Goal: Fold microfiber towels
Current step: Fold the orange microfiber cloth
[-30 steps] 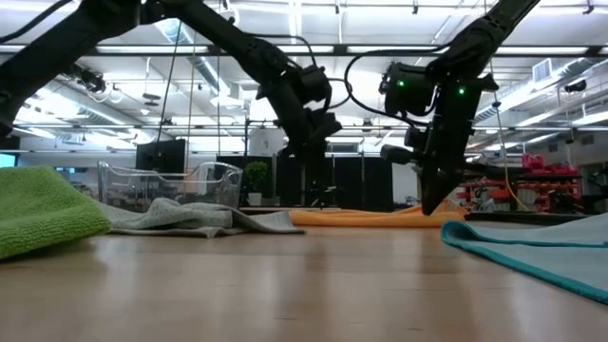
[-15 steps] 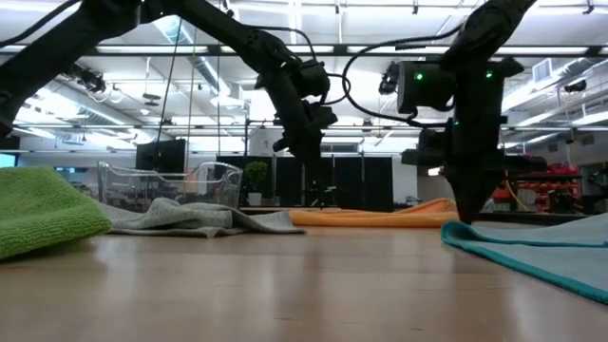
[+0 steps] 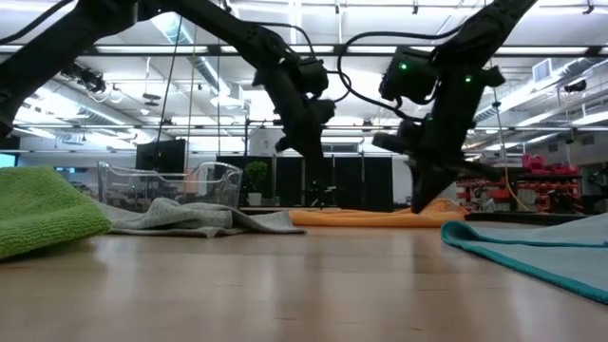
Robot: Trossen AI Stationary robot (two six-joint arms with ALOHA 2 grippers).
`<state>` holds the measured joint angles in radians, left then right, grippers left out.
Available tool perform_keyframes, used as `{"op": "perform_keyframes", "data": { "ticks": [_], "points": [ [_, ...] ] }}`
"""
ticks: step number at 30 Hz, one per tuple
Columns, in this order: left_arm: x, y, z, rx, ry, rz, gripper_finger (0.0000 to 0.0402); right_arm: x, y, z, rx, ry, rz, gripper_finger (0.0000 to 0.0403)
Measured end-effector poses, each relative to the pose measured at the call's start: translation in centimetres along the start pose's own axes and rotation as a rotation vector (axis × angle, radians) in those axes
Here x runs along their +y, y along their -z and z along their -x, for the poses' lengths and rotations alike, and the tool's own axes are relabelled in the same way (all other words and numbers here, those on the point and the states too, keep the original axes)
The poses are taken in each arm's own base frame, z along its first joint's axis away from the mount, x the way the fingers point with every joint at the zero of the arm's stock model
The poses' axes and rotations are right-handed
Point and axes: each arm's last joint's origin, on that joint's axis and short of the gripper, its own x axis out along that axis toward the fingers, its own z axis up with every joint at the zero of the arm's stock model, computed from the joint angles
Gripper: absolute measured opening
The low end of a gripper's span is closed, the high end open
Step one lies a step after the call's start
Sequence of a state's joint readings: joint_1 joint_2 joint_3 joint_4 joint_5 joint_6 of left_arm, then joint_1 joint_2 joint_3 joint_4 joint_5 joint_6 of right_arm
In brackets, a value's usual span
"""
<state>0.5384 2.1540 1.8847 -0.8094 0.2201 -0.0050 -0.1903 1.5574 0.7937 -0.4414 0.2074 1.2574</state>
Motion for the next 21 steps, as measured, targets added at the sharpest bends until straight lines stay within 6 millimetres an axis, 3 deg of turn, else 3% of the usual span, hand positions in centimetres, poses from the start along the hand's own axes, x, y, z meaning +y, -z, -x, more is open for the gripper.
{"op": "perform_keyframes", "data": {
  "ticks": [7, 12, 21],
  "points": [
    [-1.2, 0.4, 2.5, 0.036, 0.031, -0.074, 0.0021, 0.2, -1.8, -0.3, 0.001, -0.087, 0.262, 0.0003],
    [-1.7, 0.6, 3.1, 0.045, 0.034, -0.111, 0.001, 0.4, -2.1, -0.3, -0.024, -0.111, 0.434, 0.0003],
    [-1.7, 0.7, 3.3, 0.054, 0.032, -0.11, 0.0027, 0.4, -2.3, -0.3, -0.068, -0.085, 0.435, 0.0003]
  ]
}}
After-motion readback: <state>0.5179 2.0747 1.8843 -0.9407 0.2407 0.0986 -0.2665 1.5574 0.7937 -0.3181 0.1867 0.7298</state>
